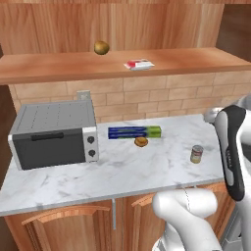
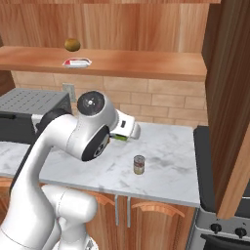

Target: Pick the bar and canned food from the counter and place them in the cabinets closest to them.

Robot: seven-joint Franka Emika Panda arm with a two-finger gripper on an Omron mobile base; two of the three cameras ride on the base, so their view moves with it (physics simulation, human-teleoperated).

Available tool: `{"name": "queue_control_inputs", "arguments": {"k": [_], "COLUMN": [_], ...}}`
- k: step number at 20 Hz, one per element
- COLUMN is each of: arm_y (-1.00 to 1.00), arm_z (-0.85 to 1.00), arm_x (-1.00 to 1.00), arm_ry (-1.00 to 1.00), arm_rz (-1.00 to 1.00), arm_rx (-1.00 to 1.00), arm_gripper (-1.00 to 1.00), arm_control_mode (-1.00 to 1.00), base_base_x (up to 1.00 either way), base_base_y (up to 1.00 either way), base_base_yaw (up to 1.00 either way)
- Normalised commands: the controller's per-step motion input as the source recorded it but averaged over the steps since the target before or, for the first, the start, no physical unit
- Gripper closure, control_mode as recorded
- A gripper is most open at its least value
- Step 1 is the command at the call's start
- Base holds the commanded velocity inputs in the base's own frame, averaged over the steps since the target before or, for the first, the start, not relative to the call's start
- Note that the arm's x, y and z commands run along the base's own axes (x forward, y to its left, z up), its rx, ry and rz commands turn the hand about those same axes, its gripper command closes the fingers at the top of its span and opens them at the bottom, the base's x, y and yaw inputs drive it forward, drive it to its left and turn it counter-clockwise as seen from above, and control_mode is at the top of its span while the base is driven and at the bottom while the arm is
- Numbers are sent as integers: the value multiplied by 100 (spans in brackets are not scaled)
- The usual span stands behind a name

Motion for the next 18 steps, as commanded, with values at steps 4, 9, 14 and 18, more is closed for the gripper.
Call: {"name": "queue_control_inputs", "arguments": {"k": [4,9,14,18], "arm_y": [-1,0,-4,-9], "arm_z": [-27,-28,-29,-31], "arm_x": [20,20,17,12], "arm_ry": [8,7,5,4], "arm_rz": [0,2,2,2], "arm_rx": [-2,-3,-4,-3], "arm_gripper": [-100,-100,-100,-100], "arm_control_mode": [-100,-100,-100,-100], "base_base_x": [0,0,0,0], "base_base_y": [0,0,0,0], "base_base_yaw": [0,0,0,0]}}
